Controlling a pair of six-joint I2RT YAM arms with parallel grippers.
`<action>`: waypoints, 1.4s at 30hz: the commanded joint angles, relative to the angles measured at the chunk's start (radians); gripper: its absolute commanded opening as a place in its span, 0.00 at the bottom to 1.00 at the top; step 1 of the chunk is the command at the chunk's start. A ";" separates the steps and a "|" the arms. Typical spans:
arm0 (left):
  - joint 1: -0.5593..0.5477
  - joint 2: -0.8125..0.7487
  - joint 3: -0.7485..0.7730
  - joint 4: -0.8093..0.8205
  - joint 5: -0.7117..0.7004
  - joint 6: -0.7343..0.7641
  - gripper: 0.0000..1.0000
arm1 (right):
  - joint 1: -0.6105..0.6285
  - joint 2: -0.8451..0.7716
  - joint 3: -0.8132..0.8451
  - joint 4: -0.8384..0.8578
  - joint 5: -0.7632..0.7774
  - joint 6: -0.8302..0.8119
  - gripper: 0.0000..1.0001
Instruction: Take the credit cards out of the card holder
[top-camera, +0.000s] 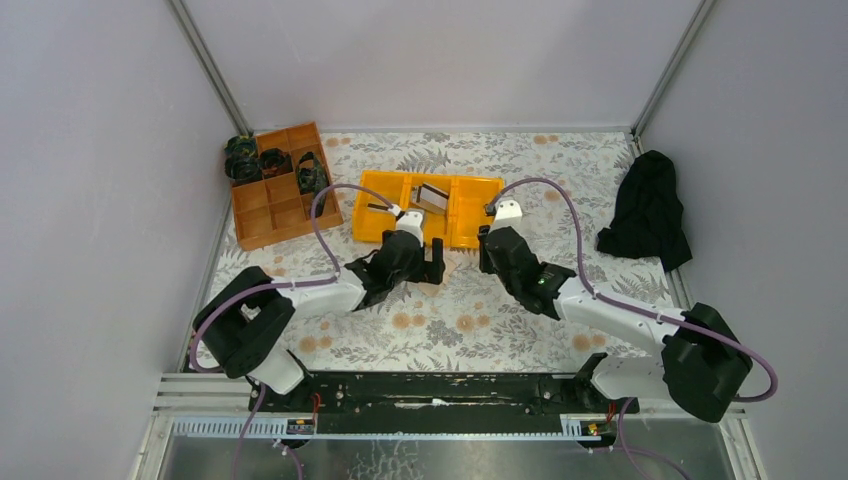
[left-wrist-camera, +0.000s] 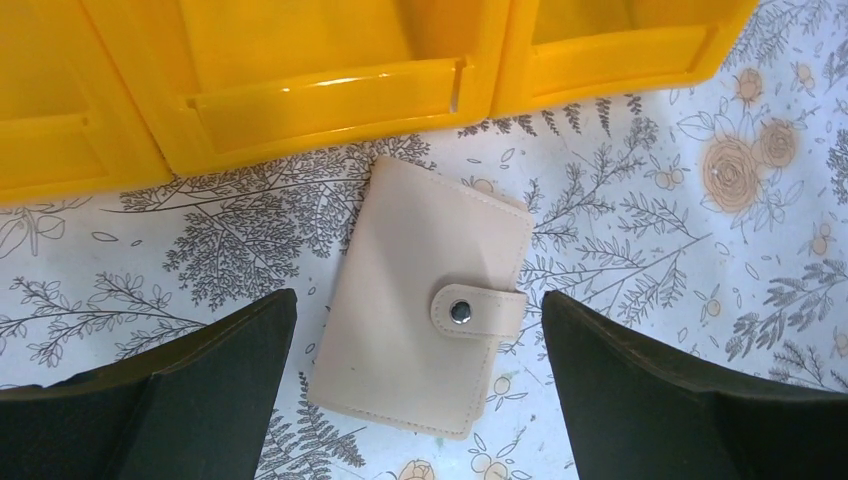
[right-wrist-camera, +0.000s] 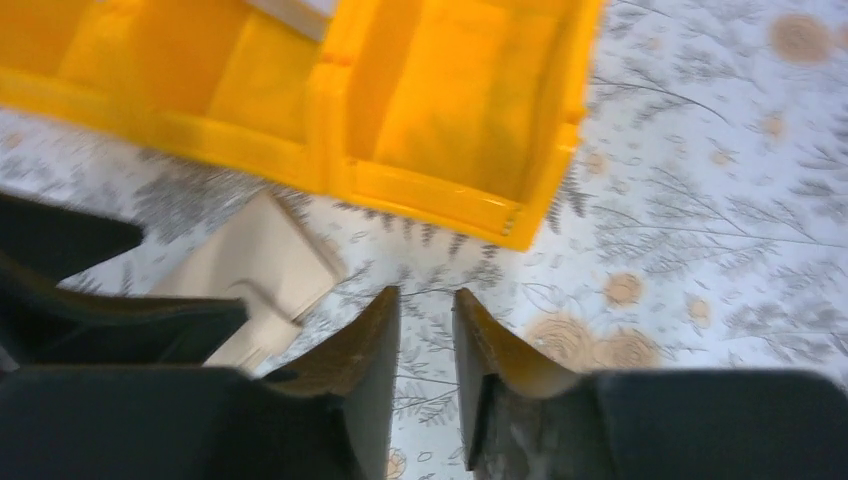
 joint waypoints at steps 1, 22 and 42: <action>-0.002 0.009 0.068 -0.078 -0.075 -0.046 1.00 | 0.015 0.032 0.054 -0.115 0.340 0.082 0.43; -0.098 0.005 -0.046 0.049 0.209 -0.115 0.98 | 0.013 -0.017 0.008 0.005 0.045 0.050 0.54; 0.035 -0.339 -0.142 -0.134 -0.062 -0.164 0.99 | 0.025 0.286 0.166 0.101 -0.220 0.011 0.46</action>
